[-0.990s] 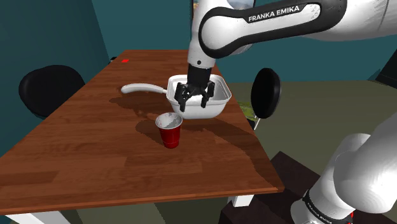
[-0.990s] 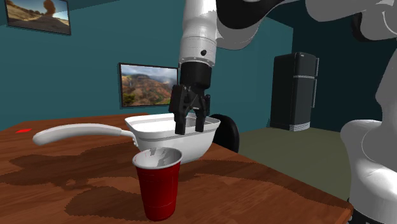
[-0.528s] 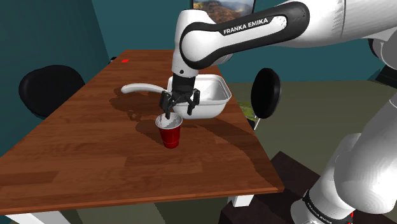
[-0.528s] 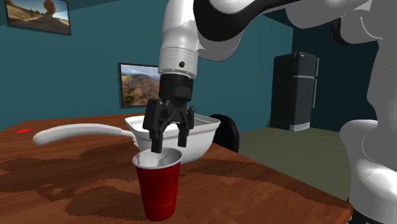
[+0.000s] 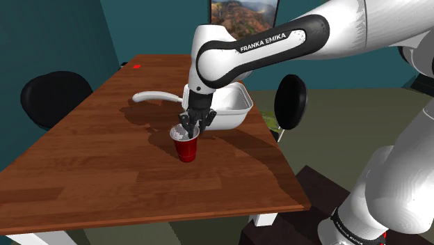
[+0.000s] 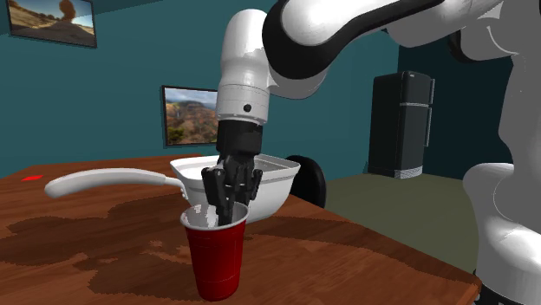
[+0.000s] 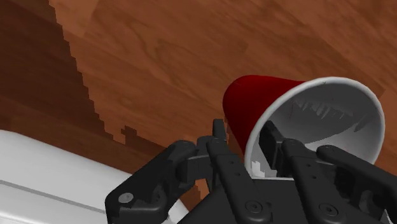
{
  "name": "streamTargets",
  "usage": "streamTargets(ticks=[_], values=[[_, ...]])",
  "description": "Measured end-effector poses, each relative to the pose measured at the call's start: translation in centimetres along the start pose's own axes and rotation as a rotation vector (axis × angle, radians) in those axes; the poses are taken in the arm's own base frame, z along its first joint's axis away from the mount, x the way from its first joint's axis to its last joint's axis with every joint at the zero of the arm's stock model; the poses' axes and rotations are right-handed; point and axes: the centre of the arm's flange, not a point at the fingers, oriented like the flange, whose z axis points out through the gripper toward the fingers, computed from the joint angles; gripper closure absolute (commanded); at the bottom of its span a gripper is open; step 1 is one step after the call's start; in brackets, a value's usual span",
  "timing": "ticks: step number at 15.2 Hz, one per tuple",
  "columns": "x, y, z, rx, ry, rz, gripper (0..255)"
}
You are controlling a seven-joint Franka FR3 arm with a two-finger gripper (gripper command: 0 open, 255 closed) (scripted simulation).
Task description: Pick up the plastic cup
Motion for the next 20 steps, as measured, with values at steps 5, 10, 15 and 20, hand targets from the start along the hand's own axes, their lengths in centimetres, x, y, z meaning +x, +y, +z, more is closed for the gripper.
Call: streamTargets(ticks=[5,10,15,20], values=[[0.0,0.0,0.0,0.0,0.0,0.0,255],[0.0,-0.1,-0.6,0.0,0.0,0.0,255],[0.0,-0.5,-3.0,0.0,0.0,0.0,255],[0.1,-1.1,-5.7,0.0,0.0,0.0,255]])
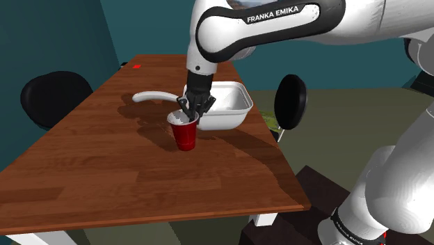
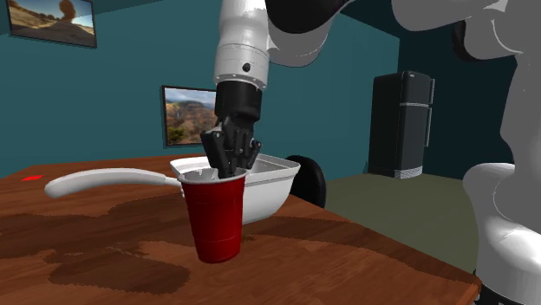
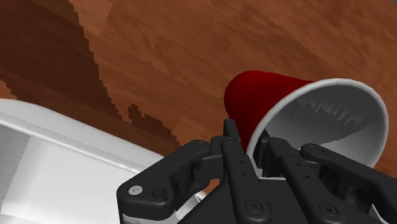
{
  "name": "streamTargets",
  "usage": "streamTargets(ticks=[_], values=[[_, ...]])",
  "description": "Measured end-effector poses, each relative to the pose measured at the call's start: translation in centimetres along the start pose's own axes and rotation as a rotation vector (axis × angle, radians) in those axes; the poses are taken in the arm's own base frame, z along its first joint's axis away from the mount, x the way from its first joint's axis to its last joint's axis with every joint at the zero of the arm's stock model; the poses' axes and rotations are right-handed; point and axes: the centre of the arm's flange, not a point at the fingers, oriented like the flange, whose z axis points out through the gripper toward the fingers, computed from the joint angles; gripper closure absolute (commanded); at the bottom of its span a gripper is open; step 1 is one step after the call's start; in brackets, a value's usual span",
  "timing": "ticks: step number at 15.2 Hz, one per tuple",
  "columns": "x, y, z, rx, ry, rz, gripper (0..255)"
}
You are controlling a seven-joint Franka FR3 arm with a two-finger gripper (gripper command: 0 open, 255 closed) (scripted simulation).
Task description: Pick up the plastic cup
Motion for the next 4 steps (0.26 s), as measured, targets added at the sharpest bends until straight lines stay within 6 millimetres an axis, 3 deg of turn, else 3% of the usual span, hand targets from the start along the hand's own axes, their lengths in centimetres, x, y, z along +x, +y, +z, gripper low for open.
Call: streamTargets(ticks=[4], values=[[-0.1,-0.3,-1.8,0.0,0.0,0.0,255]])
